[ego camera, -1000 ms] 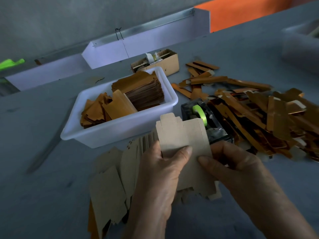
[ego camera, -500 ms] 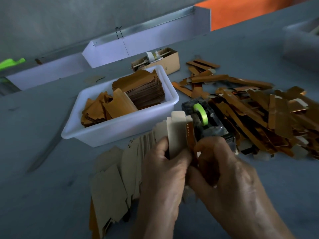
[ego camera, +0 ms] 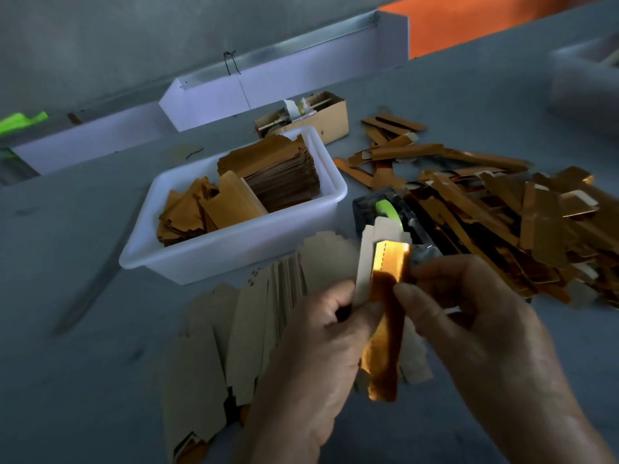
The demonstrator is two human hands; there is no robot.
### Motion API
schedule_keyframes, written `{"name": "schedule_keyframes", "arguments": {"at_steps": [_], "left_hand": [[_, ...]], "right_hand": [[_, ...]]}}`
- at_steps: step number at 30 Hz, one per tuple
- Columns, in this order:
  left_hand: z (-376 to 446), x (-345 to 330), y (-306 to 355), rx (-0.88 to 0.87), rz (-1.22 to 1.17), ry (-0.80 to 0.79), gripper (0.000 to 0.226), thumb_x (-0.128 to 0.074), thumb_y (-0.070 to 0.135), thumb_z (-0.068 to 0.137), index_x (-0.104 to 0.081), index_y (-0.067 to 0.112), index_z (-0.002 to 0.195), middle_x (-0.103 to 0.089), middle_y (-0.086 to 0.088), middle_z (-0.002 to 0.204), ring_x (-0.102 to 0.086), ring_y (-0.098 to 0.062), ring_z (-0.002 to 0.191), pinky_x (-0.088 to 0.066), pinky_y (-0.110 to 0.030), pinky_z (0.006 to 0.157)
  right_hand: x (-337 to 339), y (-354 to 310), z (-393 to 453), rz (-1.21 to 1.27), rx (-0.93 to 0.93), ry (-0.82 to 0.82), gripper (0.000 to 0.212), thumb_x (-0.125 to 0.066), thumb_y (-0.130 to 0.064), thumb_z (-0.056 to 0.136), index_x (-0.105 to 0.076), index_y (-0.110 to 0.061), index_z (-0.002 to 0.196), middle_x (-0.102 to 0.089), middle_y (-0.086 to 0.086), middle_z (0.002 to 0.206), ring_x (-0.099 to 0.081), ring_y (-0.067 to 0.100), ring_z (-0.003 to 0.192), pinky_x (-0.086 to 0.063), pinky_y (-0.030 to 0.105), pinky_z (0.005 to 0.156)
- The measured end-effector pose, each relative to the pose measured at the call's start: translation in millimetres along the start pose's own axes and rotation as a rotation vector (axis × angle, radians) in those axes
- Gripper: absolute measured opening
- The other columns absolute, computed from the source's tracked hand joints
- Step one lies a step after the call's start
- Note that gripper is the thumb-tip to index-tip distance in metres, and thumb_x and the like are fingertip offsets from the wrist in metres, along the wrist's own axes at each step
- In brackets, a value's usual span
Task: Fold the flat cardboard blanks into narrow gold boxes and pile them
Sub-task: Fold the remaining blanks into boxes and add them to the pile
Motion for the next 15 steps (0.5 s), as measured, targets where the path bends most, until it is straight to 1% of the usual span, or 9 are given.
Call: {"name": "schedule_keyframes", "arguments": {"at_steps": [1, 3, 4, 5, 7, 8, 10, 12, 15], "left_hand": [[-0.4, -0.4, 0.1, 0.015, -0.007, -0.008, 0.013, -0.062, 0.021, 0.089, -0.072, 0.025, 0.095, -0.074, -0.004, 0.087, -0.071, -0.020, 0.085, -0.058, -0.039, 0.077], [0.2, -1.0, 0.3, 0.052, -0.065, -0.016, 0.018, -0.065, 0.016, 0.086, -0.070, 0.025, 0.100, -0.075, -0.001, 0.091, -0.071, -0.015, 0.086, -0.056, -0.029, 0.073], [0.4, -2.1, -0.5, 0.072, -0.082, -0.018, 0.020, -0.066, 0.015, 0.084, -0.069, 0.025, 0.101, -0.075, 0.001, 0.091, -0.071, -0.012, 0.084, -0.054, -0.023, 0.069], [0.4, -2.7, -0.4, 0.085, -0.083, -0.019, 0.020, -0.068, 0.015, 0.083, -0.068, 0.023, 0.101, -0.075, 0.001, 0.089, -0.071, -0.009, 0.081, -0.052, -0.017, 0.065], [-0.3, -3.5, 0.7, 0.080, -0.069, -0.005, 0.012, -0.069, 0.016, 0.083, -0.069, 0.020, 0.094, -0.075, -0.001, 0.084, -0.070, -0.007, 0.071, -0.048, -0.011, 0.056], [-1.2, -3.1, 1.6, 0.068, -0.061, 0.007, 0.009, -0.070, 0.018, 0.082, -0.070, 0.020, 0.090, -0.074, -0.001, 0.081, -0.069, -0.007, 0.069, -0.047, -0.011, 0.056], [-2.3, -2.2, 3.1, 0.024, -0.010, 0.026, 0.014, -0.069, 0.029, 0.077, -0.072, 0.021, 0.088, -0.074, 0.002, 0.080, -0.070, -0.006, 0.072, -0.048, -0.011, 0.059], [-4.0, 0.1, 2.6, -0.011, 0.057, 0.088, 0.017, -0.068, 0.033, 0.076, -0.075, 0.025, 0.090, -0.075, 0.007, 0.083, -0.070, -0.004, 0.077, -0.049, -0.010, 0.061], [-7.3, 3.4, 3.7, -0.070, 0.163, 0.241, 0.017, -0.068, 0.032, 0.082, -0.074, 0.035, 0.098, -0.072, 0.010, 0.091, -0.068, -0.003, 0.087, -0.055, -0.019, 0.073]], "right_hand": [[1.6, 2.4, 2.5, 0.037, -0.036, -0.001, 0.046, -0.053, -0.065, 0.050, -0.058, -0.038, 0.087, -0.064, -0.024, 0.086, -0.062, -0.004, 0.076, -0.047, 0.018, 0.060], [0.2, 6.1, 5.2, 0.142, -0.108, -0.050, 0.050, -0.058, -0.062, 0.048, -0.064, -0.033, 0.089, -0.069, -0.012, 0.085, -0.065, 0.004, 0.081, -0.051, 0.028, 0.073], [-2.0, 7.1, 5.3, 0.199, -0.136, -0.084, 0.045, -0.062, -0.056, 0.050, -0.067, -0.031, 0.088, -0.071, -0.008, 0.084, -0.066, 0.007, 0.082, -0.052, 0.029, 0.075], [-4.8, 7.5, 5.0, 0.265, -0.164, -0.119, 0.038, -0.064, -0.049, 0.054, -0.071, -0.029, 0.085, -0.072, -0.005, 0.083, -0.067, 0.008, 0.080, -0.053, 0.026, 0.073], [-8.9, 8.9, 4.2, 0.356, -0.202, -0.163, 0.029, -0.064, -0.038, 0.059, -0.074, -0.026, 0.083, -0.073, 0.000, 0.081, -0.069, 0.013, 0.079, -0.054, 0.027, 0.072], [-9.4, 10.5, 4.0, 0.372, -0.212, -0.159, 0.029, -0.064, -0.036, 0.059, -0.074, -0.025, 0.084, -0.073, 0.002, 0.082, -0.069, 0.017, 0.081, -0.053, 0.031, 0.075], [-8.6, 13.7, 5.0, 0.387, -0.229, -0.135, 0.032, -0.065, -0.037, 0.057, -0.074, -0.023, 0.085, -0.073, 0.005, 0.083, -0.069, 0.021, 0.084, -0.052, 0.038, 0.081], [-8.1, 16.3, 5.8, 0.393, -0.246, -0.112, 0.033, -0.065, -0.037, 0.056, -0.074, -0.022, 0.084, -0.073, 0.005, 0.081, -0.069, 0.020, 0.081, -0.053, 0.036, 0.077], [-8.8, 17.7, 6.2, 0.394, -0.250, -0.095, 0.024, -0.066, -0.032, 0.061, -0.074, -0.022, 0.082, -0.073, 0.001, 0.079, -0.069, 0.015, 0.076, -0.051, 0.030, 0.070]]}}
Point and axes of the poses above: each hand's wrist, its own z-axis towards the middle knuckle, its own x-axis out of the back of the hand, y = z × x, the point moved 6 cm from there along z, towards the middle knuckle
